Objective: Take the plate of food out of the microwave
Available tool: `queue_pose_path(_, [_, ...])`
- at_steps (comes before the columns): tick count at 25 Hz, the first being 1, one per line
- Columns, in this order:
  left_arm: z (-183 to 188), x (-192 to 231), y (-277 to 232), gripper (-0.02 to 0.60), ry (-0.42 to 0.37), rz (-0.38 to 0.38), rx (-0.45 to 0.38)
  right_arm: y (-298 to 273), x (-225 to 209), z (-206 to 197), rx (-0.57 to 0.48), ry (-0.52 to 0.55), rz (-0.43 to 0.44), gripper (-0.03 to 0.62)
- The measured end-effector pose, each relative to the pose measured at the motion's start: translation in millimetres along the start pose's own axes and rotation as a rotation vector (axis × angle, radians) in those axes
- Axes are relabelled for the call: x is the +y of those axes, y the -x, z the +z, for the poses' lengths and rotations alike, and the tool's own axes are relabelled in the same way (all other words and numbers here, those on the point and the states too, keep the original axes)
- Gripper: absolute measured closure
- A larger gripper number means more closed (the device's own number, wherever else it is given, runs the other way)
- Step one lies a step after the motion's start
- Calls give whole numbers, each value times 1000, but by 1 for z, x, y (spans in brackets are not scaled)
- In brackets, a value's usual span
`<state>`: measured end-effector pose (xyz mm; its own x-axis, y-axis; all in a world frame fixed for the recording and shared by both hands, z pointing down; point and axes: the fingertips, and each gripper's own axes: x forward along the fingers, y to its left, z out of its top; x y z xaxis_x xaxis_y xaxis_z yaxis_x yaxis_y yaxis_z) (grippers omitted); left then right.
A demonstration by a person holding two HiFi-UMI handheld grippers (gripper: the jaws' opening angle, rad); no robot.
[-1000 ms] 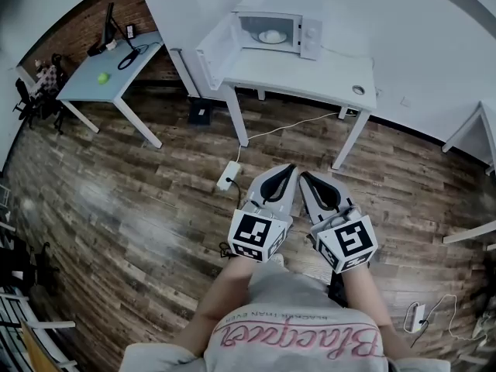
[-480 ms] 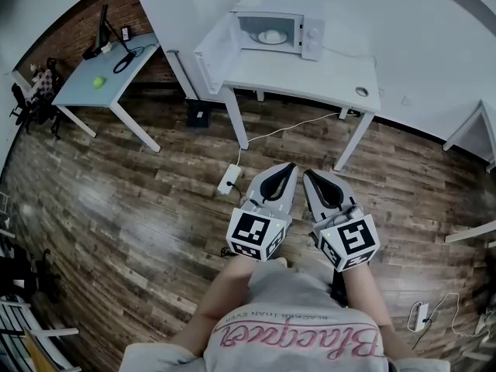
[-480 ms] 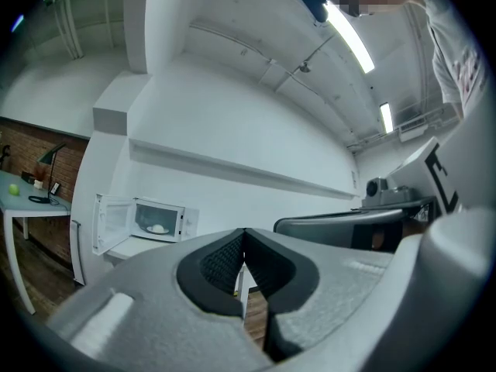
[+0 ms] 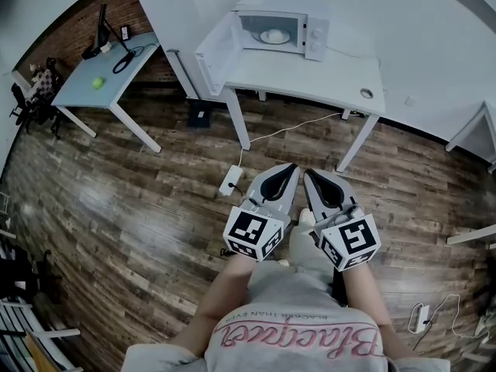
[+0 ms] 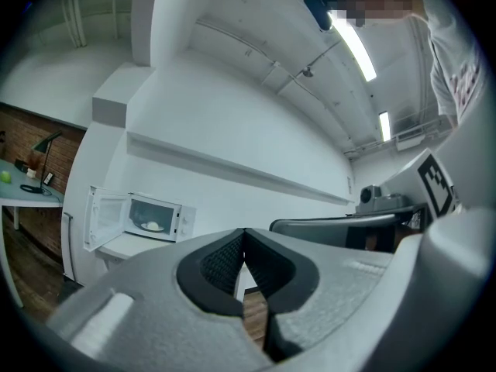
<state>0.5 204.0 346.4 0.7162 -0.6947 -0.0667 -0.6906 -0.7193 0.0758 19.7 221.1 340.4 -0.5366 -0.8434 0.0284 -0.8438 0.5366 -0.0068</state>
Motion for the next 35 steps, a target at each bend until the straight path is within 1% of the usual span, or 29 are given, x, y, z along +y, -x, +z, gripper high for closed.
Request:
queue_pose_path(10, [2,29,-26,575,-24,22,-17,-35,-27,1,-7,-10,2,577])
queue_pose_path(19, [3,63,-58,575,-12,60,-22,-74,-54,-2,3,-28,28,577])
queue_pose_path(25, [0,86,-88,575,-10,74,-15,-103,-78,-2,7,-36,49,577])
queue_pose_path(35, [11,117,-145,575,-27,100,-32,-148,-123,10,3,-18,91,577])
